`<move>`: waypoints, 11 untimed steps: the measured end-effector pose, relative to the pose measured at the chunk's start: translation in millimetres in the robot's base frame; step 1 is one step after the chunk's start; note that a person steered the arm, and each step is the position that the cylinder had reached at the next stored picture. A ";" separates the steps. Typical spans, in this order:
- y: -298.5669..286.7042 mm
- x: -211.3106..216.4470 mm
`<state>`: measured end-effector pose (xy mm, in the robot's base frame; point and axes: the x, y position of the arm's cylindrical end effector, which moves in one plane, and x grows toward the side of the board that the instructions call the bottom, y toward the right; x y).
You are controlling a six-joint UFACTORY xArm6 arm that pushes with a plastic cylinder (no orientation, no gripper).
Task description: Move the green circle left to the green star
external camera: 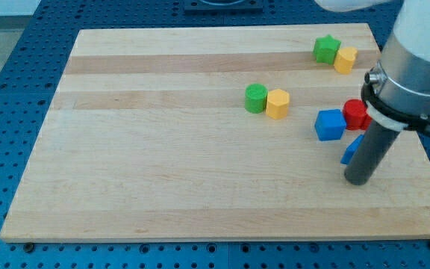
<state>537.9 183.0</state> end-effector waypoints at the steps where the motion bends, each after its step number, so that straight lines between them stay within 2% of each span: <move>1: 6.0 -36.3; 2: 6.6 -59.0; 4: 5.2 -60.1; 5: -12.4 -49.1; 6: -54.3 -47.7; 8: -127.9 -106.3; 9: -138.6 -128.3; 11: -125.6 -144.1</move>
<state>393.8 57.4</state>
